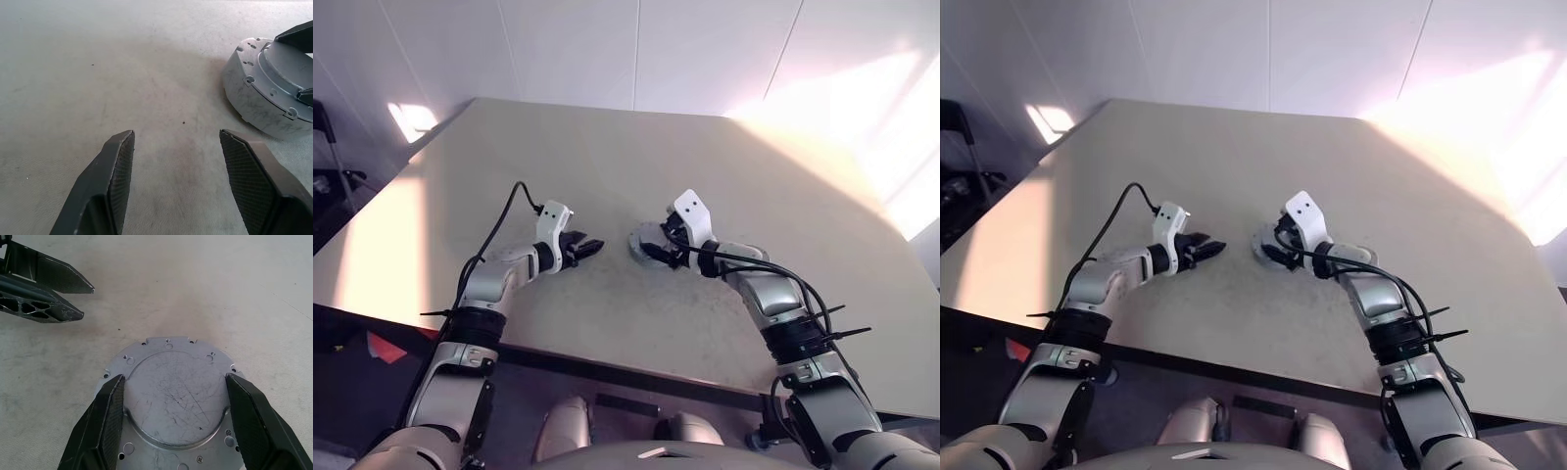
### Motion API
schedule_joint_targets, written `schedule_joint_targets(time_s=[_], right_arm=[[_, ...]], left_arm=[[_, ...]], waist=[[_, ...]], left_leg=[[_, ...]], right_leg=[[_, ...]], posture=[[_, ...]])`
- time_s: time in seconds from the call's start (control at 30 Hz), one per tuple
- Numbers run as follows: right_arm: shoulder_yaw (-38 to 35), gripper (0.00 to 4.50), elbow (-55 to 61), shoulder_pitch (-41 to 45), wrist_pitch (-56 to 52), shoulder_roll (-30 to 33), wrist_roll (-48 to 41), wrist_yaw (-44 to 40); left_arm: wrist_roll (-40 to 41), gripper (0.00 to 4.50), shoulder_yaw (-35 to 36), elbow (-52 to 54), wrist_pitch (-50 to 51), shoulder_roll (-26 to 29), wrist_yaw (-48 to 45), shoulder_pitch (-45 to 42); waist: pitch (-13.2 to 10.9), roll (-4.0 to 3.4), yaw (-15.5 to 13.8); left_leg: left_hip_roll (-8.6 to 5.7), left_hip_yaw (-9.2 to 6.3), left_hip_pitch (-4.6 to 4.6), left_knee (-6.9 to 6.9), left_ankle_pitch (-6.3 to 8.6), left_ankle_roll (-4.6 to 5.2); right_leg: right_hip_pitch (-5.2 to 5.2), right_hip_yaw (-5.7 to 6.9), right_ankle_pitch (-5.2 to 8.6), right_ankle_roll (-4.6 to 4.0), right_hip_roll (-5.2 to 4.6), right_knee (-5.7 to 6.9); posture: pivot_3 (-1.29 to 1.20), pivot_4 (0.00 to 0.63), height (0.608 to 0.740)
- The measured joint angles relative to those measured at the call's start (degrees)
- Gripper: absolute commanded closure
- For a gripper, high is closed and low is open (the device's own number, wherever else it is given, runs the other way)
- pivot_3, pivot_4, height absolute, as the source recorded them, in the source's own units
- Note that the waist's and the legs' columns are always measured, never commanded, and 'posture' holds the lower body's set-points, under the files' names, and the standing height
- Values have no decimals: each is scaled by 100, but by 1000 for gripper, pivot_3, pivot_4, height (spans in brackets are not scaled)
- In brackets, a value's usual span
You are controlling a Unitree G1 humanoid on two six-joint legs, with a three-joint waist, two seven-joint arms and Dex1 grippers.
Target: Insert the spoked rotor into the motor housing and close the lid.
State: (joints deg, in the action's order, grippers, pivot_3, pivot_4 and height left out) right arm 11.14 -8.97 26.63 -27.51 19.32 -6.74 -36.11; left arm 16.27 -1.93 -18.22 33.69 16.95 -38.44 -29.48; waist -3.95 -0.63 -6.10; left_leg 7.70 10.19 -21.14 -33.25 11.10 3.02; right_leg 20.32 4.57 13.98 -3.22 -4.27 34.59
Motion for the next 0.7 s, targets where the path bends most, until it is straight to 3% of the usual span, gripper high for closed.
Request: schedule_joint_targets(time_s=[0.23, 0.37, 0.47, 0.7], right_arm=[[78, 1391, -37, 42, 4, 0, 56, 39], [85, 1391, -78, 64, 4, 3, 94, 93], [107, 1391, -142, 107, 4, -5, 122, 115], [192, 1391, -129, 141, 12, -54, 133, 115]], left_arm=[[8, 1547, 6, -2, 9, -14, 11, -3], [277, 1547, 248, -152, 377, -382, 149, -277], [679, 2188, 556, -648, 761, -901, 195, -963], [774, 4441, 534, -1869, 806, -1300, -89, -1614]], waist=[[0, 1, 13], [2, 3, 4], [2, 4, 4], [8, 6, 47]], left_leg=[[0, 0, 6, 0, -1, -2], [0, 0, 10, -3, -5, -7], [0, 1, 20, -5, -9, -13], [1, 1, 22, 6, -9, -11]], right_leg=[[-3, 0, 0, 0, 0, 2], [-8, 0, -1, -1, 0, 5], [-18, 0, -1, 0, -3, 5], [-12, 0, -1, -2, -2, 3]], posture=[[0, 0, 740], [0, 0, 740], [0, 0, 740], [0, 0, 740]])
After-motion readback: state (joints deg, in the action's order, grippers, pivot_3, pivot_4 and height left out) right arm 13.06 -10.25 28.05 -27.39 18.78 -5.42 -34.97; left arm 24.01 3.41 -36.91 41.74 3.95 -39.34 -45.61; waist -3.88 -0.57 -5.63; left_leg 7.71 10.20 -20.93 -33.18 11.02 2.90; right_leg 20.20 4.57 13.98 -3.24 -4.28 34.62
